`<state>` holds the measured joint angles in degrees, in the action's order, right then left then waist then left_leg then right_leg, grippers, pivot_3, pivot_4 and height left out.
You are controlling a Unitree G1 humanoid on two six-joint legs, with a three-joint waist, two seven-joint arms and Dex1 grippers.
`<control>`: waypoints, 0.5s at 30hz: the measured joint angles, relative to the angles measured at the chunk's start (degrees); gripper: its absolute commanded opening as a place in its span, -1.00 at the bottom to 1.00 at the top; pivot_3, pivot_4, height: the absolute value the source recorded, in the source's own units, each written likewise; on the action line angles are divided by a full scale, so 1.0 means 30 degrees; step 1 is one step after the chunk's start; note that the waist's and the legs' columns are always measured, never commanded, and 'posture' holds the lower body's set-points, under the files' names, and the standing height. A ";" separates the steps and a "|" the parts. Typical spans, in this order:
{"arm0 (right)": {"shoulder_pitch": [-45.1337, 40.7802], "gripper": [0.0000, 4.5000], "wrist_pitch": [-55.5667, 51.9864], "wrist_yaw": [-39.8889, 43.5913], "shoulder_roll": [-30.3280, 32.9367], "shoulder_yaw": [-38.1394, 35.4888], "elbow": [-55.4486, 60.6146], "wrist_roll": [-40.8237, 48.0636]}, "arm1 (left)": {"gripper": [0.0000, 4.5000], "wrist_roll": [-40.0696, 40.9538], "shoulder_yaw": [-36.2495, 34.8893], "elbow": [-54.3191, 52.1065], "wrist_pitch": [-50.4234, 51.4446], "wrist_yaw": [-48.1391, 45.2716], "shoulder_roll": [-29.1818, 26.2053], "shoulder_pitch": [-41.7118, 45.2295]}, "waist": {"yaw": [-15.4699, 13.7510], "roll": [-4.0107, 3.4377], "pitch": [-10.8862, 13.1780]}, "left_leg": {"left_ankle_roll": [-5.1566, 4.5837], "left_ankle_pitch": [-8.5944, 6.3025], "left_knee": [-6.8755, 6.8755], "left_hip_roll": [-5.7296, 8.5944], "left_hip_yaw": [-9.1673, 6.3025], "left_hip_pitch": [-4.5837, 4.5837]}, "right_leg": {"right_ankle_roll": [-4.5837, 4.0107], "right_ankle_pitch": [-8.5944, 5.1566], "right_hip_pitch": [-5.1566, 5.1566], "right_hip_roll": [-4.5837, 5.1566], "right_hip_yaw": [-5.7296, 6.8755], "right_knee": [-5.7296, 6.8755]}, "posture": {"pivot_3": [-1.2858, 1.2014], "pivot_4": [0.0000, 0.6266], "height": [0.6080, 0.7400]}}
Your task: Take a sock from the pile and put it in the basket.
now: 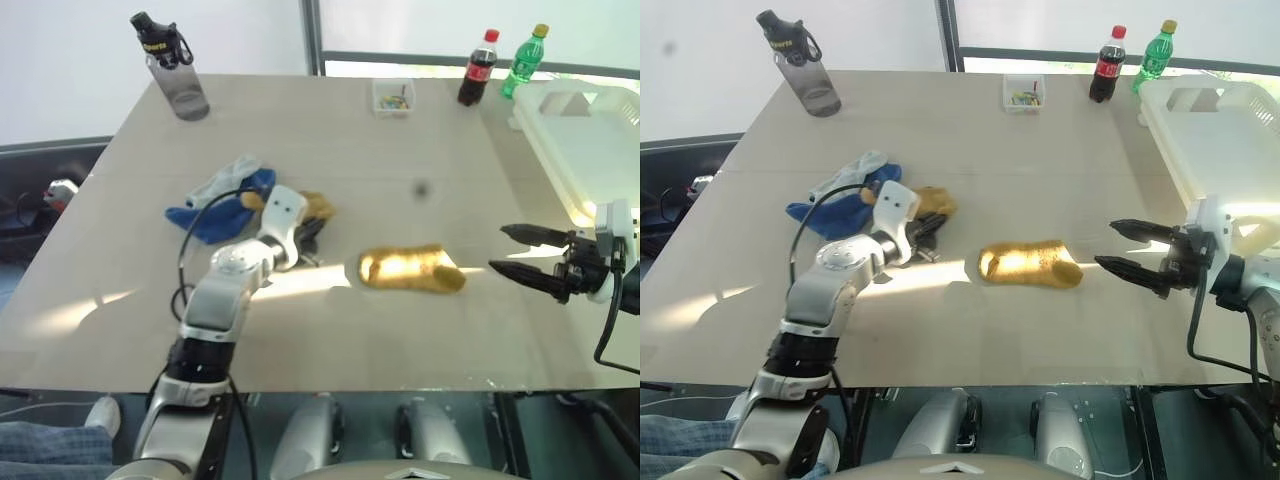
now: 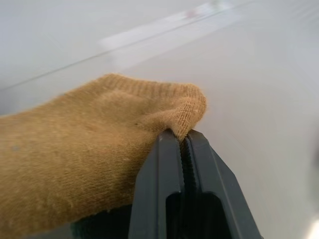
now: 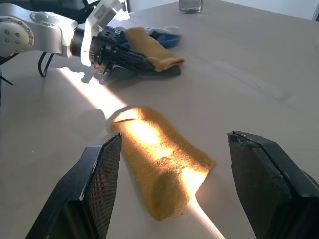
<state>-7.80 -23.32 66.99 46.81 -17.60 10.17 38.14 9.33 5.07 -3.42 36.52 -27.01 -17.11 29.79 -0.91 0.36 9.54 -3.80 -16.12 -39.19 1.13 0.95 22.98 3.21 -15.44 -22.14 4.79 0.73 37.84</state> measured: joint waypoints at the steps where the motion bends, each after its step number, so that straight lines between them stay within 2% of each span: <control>1: -0.0014 0.57 0.0008 -0.0001 -0.0001 0.0038 0.0000 -0.0003 | -0.98 0.0001 0.0152 0.0060 -0.0001 -0.0010 0.0247 0.0286 | 0.0004 0.0000 0.0000 | 0.0000 0.0000 -0.0001 0.0001 0.0000 0.0000 | 0.0000 0.0000 0.0000 -0.0001 -0.0001 0.0000 | 0.03 -0.52 1.00; 6: 0.0001 0.57 0.0085 -0.0071 -0.0004 0.0129 -0.0001 -0.0060 | -0.98 -0.0258 0.0757 0.1559 -0.0094 0.0052 0.0791 0.1272 | 0.0082 0.0000 0.0001 | -0.0001 0.0002 -0.0001 -0.0008 0.0008 -0.0007 | 0.0001 -0.0001 -0.0002 -0.0039 -0.0018 -0.0001 | 0.03 -0.52 1.00; 15: 0.0492 0.57 0.0406 -0.0384 -0.0038 0.0122 0.0122 -0.0059 | -0.98 -0.1047 0.0562 0.2000 -0.0709 -0.0063 -0.1686 -0.0246 | 0.0038 -0.0002 -0.0002 | 0.0001 0.0002 -0.0016 -0.0025 0.0007 -0.0025 | 0.0001 -0.0001 0.0011 -0.0035 -0.0020 0.0001 | 0.03 -0.52 1.00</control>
<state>-6.32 -22.10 65.84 46.70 -17.23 10.53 37.96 6.19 6.76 2.58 34.39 -27.19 -22.17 29.06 -0.79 0.35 9.53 -3.80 -16.11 -39.24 1.05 0.97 22.90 3.22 -15.44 -22.11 4.69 0.67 37.84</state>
